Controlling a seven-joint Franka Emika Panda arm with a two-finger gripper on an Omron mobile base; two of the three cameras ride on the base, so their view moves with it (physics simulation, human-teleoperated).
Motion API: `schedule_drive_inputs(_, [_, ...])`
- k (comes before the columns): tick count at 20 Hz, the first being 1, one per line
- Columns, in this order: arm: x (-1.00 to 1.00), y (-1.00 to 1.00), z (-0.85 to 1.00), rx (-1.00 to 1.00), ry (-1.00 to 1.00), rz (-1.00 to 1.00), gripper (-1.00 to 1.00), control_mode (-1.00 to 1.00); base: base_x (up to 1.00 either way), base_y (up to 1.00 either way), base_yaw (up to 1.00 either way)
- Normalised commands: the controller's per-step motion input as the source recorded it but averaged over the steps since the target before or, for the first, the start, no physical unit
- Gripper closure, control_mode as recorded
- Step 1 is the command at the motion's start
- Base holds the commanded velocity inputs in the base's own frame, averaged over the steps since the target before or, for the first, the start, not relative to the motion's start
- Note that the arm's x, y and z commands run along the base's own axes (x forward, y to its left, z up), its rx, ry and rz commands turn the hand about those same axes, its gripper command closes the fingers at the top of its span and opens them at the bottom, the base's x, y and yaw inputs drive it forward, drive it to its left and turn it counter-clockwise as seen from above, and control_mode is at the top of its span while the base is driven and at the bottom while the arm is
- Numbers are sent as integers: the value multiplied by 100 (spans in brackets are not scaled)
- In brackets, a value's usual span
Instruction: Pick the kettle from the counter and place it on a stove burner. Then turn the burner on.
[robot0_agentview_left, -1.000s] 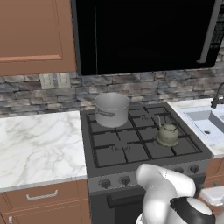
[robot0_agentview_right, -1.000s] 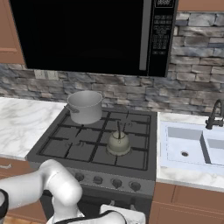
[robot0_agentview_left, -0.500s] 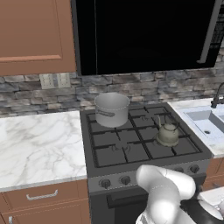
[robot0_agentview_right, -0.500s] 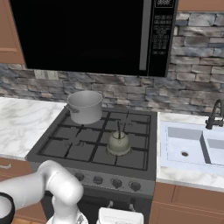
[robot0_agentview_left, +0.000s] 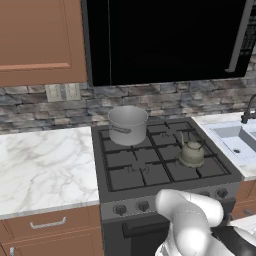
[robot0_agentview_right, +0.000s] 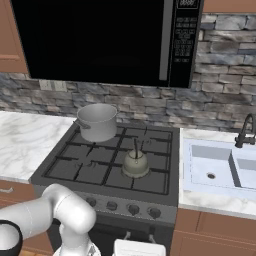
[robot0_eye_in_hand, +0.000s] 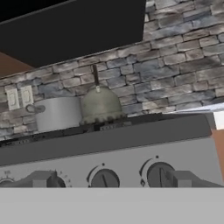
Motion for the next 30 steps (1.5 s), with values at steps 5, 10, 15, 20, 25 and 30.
schedule_drive_inputs(5, [0,-11,0,0,0,-8,-100,-100,0,0,0])
schedule_drive_inputs(10, [0,0,0,0,0,-11,-100,-100,0,0,0])
schedule_drive_inputs(15, [0,0,0,0,0,-1,-100,-100,0,0,0])
schedule_drive_inputs(20, [0,0,0,0,0,-8,-100,-100,0,0,0])
schedule_drive_inputs(25, [0,0,0,0,0,-9,-100,-100,0,0,0])
schedule_drive_inputs(30, [0,0,0,0,0,-3,-100,-100,0,0,0])
